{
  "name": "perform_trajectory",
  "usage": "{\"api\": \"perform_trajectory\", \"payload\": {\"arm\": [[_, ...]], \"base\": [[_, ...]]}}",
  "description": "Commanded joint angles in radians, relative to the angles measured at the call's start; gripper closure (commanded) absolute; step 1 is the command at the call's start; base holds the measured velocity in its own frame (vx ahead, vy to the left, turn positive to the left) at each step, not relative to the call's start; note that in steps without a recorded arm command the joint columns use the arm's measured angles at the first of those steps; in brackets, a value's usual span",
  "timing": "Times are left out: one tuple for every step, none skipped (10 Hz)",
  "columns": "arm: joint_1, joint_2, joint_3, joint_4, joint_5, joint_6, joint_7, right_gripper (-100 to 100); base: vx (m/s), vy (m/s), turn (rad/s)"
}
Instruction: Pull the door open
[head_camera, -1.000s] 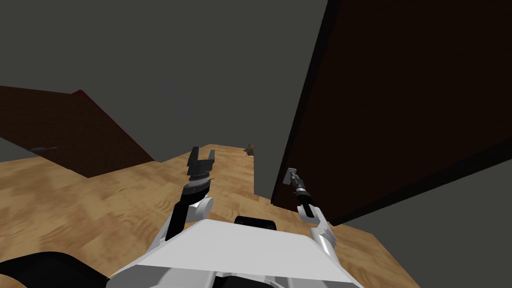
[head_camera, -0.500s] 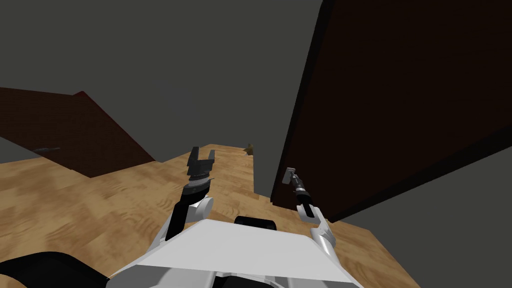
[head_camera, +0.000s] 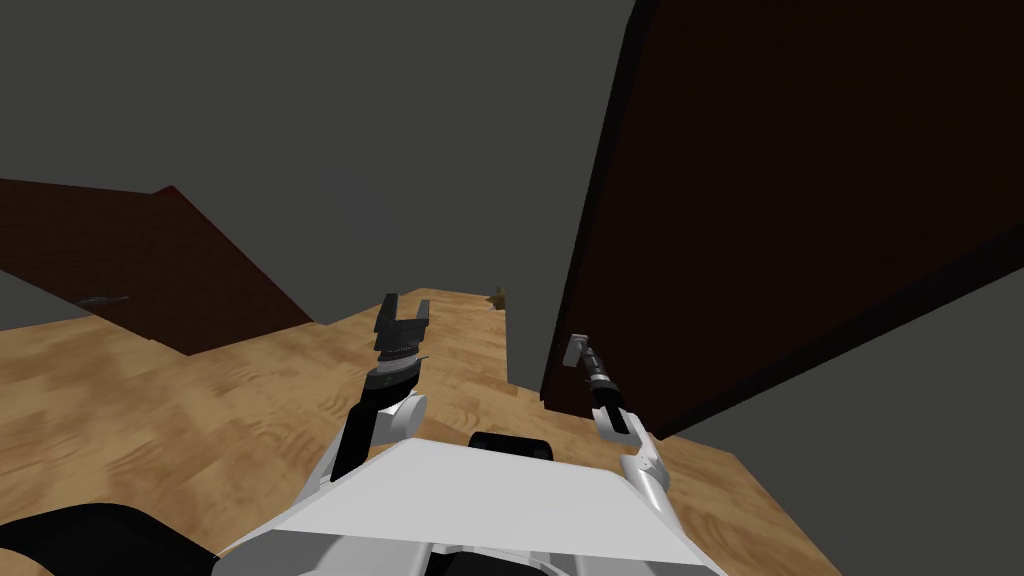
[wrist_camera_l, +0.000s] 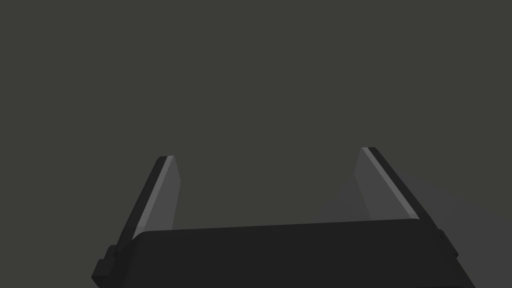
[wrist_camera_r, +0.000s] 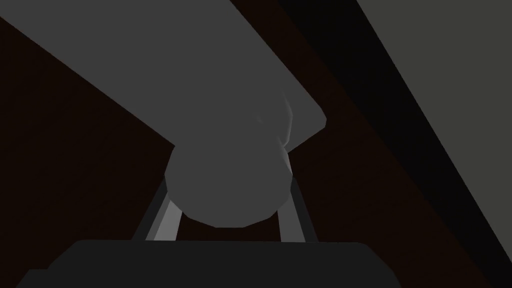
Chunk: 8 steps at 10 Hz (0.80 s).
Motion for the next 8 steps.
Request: {"api": "perform_trajectory", "payload": {"arm": [[-0.002, -0.001, 0.032, -0.013, -0.044, -0.004, -0.050, 100], [-0.002, -0.001, 0.032, -0.013, -0.044, -0.004, -0.052, 100], [0.000, -0.008, 0.050, -0.017, -0.084, -0.003, -0.093, 100], [0.003, -0.014, 0.068, -0.021, -0.116, -0.001, -0.118, 100], [0.003, -0.014, 0.068, -0.021, -0.124, -0.001, -0.133, 100], [0.006, -0.021, 0.087, -0.026, -0.165, 0.001, -0.171, 100], [0.006, -0.021, 0.087, -0.026, -0.167, 0.001, -0.175, 100], [0.009, -0.028, 0.107, -0.030, -0.209, 0.003, -0.216, 100]], "base": [[-0.037, -0.017, -0.008], [-0.032, -0.014, 0.004], [-0.034, -0.019, 0.006], [-0.064, -0.021, 0.019], [-0.046, -0.021, -0.004], [-0.052, -0.026, 0.002], [-0.042, -0.019, 0.013], [-0.043, -0.024, -0.002]]}}
